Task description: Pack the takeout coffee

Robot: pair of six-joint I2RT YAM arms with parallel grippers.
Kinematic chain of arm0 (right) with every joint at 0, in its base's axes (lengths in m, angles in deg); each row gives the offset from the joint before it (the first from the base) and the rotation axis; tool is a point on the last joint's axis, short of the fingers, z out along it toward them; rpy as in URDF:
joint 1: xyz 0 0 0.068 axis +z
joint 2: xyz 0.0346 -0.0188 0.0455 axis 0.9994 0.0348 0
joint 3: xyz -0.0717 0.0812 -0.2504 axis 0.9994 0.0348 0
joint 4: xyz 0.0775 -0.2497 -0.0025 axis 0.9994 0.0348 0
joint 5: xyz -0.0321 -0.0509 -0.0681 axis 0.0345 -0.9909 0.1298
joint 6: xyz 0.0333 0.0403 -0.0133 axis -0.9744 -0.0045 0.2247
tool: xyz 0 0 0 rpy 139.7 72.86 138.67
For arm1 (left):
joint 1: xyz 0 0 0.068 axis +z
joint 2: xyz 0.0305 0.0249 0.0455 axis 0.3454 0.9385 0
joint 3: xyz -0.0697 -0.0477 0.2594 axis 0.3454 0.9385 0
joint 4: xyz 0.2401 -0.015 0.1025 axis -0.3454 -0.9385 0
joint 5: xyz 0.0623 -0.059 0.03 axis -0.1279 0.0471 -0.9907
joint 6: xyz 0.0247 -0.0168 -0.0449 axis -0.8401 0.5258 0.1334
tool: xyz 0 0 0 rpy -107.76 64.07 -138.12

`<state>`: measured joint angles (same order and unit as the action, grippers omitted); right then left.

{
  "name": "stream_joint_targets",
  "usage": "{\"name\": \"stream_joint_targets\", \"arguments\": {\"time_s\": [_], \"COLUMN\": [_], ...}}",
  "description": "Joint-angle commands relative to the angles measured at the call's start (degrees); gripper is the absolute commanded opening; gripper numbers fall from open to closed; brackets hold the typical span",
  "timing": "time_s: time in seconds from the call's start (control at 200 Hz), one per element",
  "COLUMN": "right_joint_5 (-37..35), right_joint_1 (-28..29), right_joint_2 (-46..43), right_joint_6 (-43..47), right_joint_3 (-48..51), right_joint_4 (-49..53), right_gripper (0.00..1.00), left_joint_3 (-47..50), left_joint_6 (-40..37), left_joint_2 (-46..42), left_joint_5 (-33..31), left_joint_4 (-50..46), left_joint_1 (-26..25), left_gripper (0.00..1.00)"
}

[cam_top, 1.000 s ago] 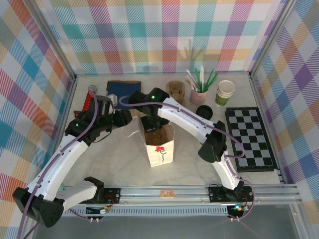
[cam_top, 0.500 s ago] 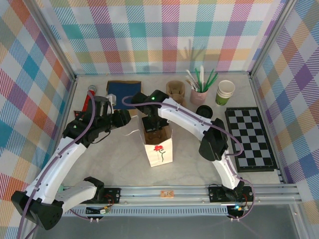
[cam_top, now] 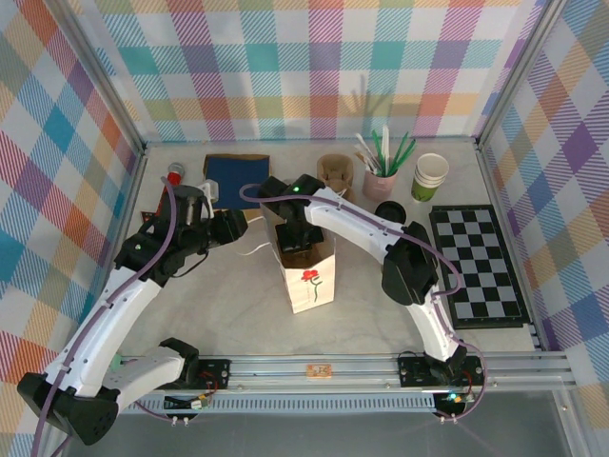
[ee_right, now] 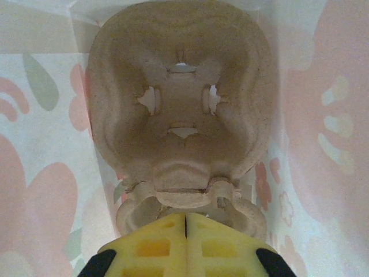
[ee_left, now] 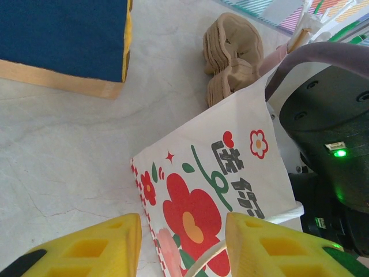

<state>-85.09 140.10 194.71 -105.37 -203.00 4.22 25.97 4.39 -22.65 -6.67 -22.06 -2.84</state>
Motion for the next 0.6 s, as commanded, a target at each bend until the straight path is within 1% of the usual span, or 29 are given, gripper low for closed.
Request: {"name": "stream_joint_targets", "arguments": {"time_s": [0.0, 0.46, 0.595], "right_joint_5": [1.0, 1.6, 1.9], "right_joint_1": [-0.5, -1.7, -1.7], "right_joint_2": [-2.8, -2.5, -2.4], "right_joint_6": [-0.5, -0.1, -0.8], "right_joint_3": [0.7, 1.5, 1.5], "right_joint_4": [-1.3, -3.4, -3.7], "right_gripper": [0.0, 0.0, 0.0], "left_joint_3": [-0.1, 1.1, 1.3], "left_joint_6": [0.1, 0.3, 0.3], "left_joint_2": [-0.3, -1.2, -0.9], "left_joint_5": [0.3, 0.3, 1.3], "left_joint_4": [1.2, 1.1, 1.5], "left_joint_1": [0.5, 0.5, 0.5], "left_gripper": [0.43, 0.42, 0.4]}}
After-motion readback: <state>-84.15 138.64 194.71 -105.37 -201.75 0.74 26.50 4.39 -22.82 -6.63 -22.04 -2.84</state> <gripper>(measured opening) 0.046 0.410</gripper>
